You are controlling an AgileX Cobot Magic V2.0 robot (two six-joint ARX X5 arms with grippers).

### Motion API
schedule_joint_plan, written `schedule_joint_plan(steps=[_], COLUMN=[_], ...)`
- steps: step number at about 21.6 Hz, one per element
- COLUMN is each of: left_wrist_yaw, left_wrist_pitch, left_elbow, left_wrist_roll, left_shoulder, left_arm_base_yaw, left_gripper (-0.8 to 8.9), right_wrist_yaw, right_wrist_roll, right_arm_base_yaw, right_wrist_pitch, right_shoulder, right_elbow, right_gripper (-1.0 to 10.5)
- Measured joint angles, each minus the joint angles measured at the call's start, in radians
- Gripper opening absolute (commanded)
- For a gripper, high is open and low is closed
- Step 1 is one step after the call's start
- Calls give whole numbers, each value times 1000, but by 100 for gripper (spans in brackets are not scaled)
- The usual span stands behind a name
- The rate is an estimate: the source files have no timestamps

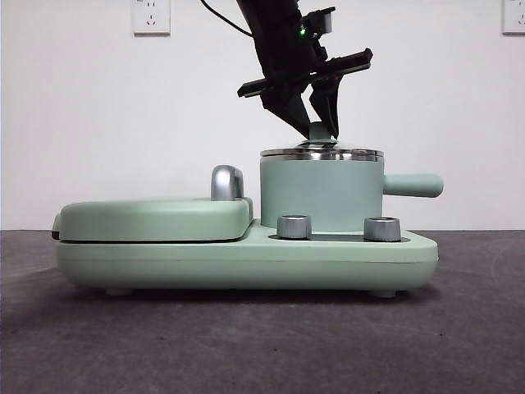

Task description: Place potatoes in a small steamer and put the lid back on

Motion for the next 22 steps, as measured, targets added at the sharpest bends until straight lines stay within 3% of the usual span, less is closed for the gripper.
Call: schedule_joint_plan(steps=[4,9,11,18,22], left_wrist_yaw=[0,-2,-7,5,46], left_wrist_pitch=[0,-1,-18,-189,-486], left_elbow=[0,0,2,31,38], left_wrist_roll=[0,-2,-2,2,14], left_shoulder=[0,1,0,-110,-326], left_arm_base_yaw=[0,0,1,2,-2], left_gripper=[35,289,345,342,340], right_wrist_yaw=[0,5,5,4,3], right_wrist_roll=[7,11,13,16,18], right_arm_base_yaw=[0,0,0,0,0], right_wrist_pitch=[0,0,0,0,0], right_shoulder=[0,0,0,0,0], right_elbow=[0,0,0,0,0], right_gripper=[354,354,354,354,354])
